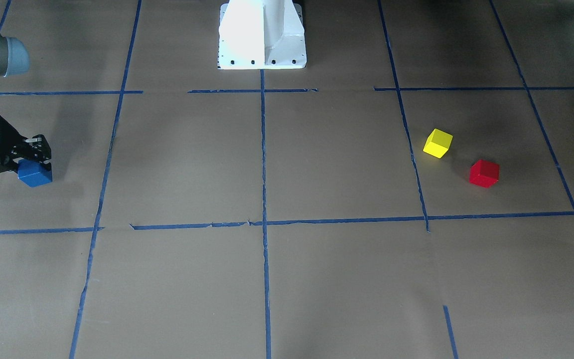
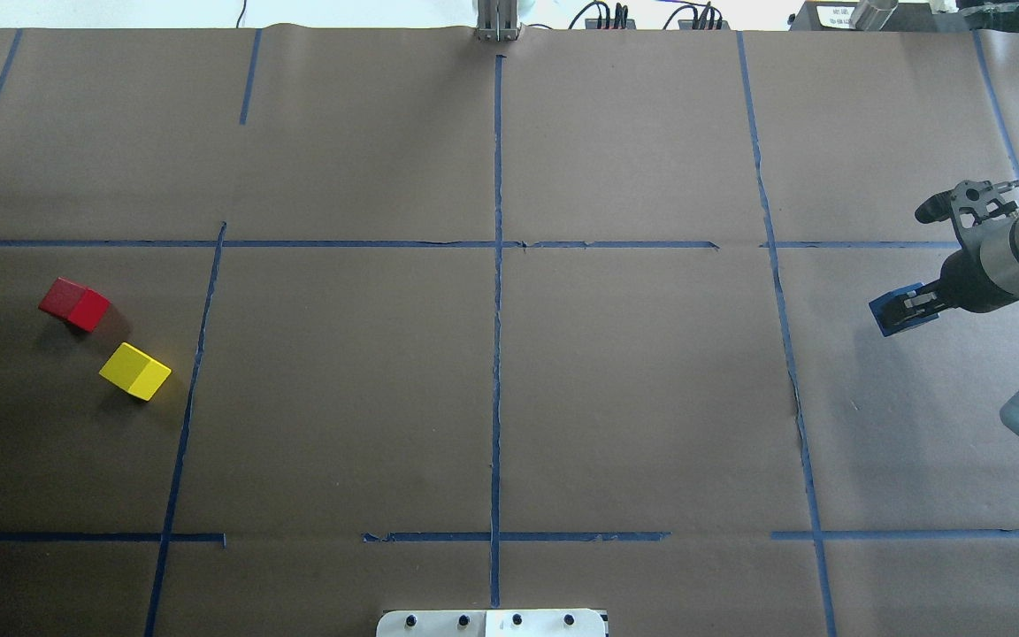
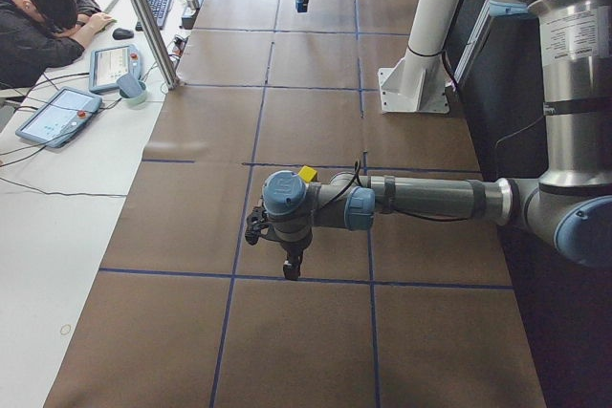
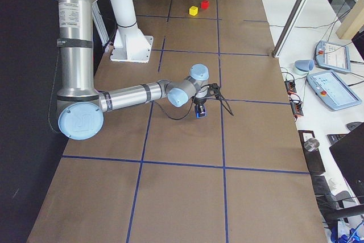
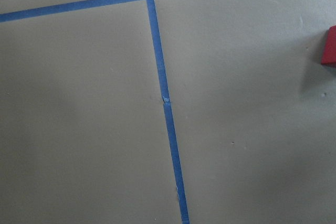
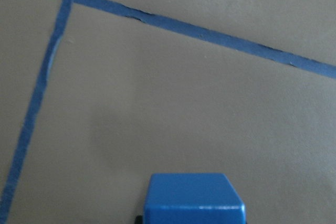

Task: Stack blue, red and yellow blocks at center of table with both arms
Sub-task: 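Carry the blue cube with the right gripper to the table centre and set it down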

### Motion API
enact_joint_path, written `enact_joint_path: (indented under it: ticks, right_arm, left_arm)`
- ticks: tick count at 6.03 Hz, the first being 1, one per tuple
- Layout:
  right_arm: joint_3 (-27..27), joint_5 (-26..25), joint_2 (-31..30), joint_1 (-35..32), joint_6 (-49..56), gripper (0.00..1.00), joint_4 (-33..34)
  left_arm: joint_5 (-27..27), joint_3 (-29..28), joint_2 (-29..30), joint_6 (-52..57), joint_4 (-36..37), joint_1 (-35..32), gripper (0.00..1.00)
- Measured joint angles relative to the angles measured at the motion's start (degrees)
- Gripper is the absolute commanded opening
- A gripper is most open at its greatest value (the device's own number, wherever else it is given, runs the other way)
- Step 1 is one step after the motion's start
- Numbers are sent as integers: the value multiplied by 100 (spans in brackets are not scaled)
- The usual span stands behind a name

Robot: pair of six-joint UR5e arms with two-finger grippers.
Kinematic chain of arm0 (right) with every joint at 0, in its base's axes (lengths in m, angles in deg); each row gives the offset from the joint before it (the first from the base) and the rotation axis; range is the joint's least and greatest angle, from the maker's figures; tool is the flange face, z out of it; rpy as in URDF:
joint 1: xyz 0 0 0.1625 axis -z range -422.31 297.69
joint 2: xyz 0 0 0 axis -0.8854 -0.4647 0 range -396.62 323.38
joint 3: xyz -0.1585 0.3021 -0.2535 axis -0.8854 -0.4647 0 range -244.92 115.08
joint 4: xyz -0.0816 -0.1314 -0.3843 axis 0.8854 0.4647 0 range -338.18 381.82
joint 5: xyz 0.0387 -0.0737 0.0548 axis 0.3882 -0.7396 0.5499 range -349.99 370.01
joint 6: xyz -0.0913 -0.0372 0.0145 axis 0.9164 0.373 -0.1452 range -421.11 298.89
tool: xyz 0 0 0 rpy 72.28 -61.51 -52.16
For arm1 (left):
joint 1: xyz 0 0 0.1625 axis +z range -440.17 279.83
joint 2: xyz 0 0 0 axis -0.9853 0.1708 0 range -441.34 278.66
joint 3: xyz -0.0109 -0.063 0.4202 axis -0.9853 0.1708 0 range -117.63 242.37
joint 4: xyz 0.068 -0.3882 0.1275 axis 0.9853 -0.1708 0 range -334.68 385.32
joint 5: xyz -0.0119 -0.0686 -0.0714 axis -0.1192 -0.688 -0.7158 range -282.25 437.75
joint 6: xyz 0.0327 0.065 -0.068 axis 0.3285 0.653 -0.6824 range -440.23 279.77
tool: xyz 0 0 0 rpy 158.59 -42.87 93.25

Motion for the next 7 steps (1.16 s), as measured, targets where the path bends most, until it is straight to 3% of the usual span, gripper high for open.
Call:
enact_joint_path:
  ticks: [1,3,6,7]
  right_arm:
    - [15,-21,576,270,-704,4,218]
    - [-234,-513,2182,1076,-1930,4,1315]
    - [-1443,-1537,4057,2186,-3253,5,1793]
    - [-1803,-1679,4438,2370,-3434,11,1801]
  left_arm:
    - [0,1,0,0,-3,0,100]
    - [0,1,6,0,-8,0,100]
    - [0,1,9,0,-9,0,100]
    - [0,-1,9,0,-12,0,100]
